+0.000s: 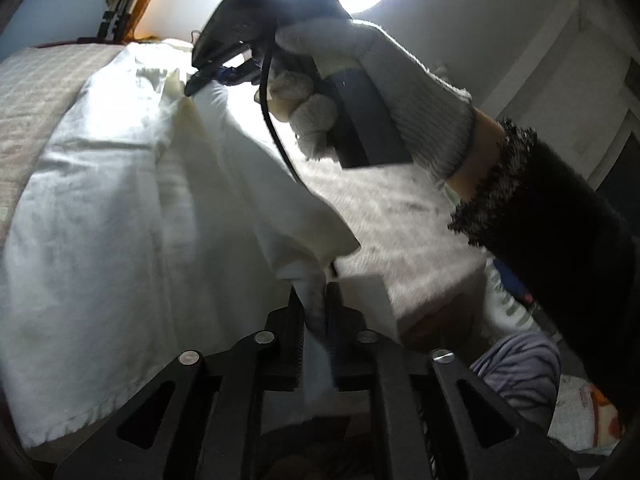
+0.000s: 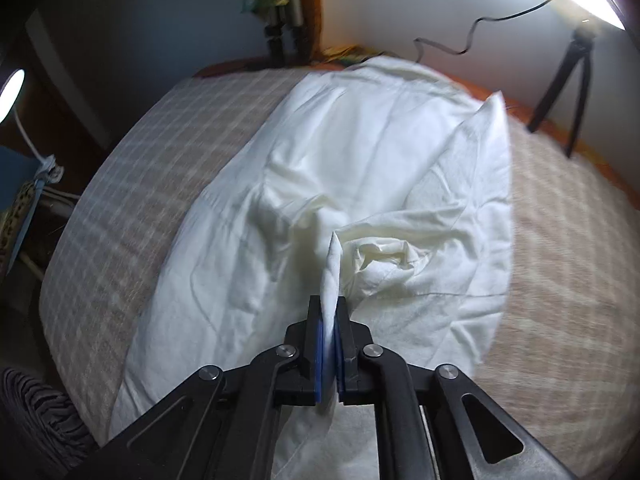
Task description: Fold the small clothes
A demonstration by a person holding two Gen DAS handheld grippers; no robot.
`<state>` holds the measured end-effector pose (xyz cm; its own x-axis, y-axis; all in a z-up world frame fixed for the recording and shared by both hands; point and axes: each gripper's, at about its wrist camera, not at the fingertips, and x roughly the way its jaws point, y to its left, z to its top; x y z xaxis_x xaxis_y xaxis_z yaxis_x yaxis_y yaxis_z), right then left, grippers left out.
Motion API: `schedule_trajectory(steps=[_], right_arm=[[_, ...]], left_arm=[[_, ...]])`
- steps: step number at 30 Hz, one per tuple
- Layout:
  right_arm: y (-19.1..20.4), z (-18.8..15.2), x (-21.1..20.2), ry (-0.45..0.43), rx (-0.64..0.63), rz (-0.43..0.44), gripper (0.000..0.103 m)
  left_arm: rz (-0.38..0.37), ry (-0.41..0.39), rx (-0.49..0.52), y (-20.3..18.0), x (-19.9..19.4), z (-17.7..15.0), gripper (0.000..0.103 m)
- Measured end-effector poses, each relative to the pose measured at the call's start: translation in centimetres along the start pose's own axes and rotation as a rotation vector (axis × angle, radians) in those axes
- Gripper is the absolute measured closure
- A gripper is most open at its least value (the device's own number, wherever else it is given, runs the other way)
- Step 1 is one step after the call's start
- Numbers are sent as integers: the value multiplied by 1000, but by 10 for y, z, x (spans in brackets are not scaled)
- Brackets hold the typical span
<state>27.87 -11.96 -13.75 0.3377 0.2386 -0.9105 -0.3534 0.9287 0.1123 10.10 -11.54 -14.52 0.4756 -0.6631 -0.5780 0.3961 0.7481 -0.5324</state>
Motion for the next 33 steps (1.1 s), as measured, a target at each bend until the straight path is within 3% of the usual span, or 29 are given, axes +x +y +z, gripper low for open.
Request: schedule_trajectory(steps=[3, 4, 6, 11, 17, 23, 26, 27, 29, 32, 33], right_arm=[[-5, -3, -9, -28, 34, 80, 72], [-11, -7, -19, -57, 57, 121, 72], [-29, -20, -44, -119, 109, 158, 72], [-55, -86, -91, -179, 178, 149, 72], [-37, -171, -94, -111, 169, 146, 77], [-25, -210, -88, -52, 144, 200, 70], [-21, -219, -85, -45, 114, 189, 78], [-20, -220, -84, -41, 101, 176, 86], [-15, -223, -81, -37, 61, 107, 93], [-11, -226, -85, -44, 21, 84, 94], [-10, -228, -86, -49, 19, 93, 94]], left_arm=[[-7, 37, 17, -4, -13, -3, 84], [-10, 50, 22, -5, -17, -3, 79], [-14, 57, 61, -9, -35, -4, 78], [44, 6, 174, -1, -78, 3, 78], [146, -18, 228, 17, -88, 30, 78], [186, 5, 191, 47, -83, 39, 78], [215, 28, 161, 61, -77, 37, 78], [234, 33, 163, 65, -76, 37, 78], [261, 49, 162, 70, -77, 32, 78], [278, 70, 134, 81, -79, 28, 76], [281, 73, 110, 87, -80, 27, 69]])
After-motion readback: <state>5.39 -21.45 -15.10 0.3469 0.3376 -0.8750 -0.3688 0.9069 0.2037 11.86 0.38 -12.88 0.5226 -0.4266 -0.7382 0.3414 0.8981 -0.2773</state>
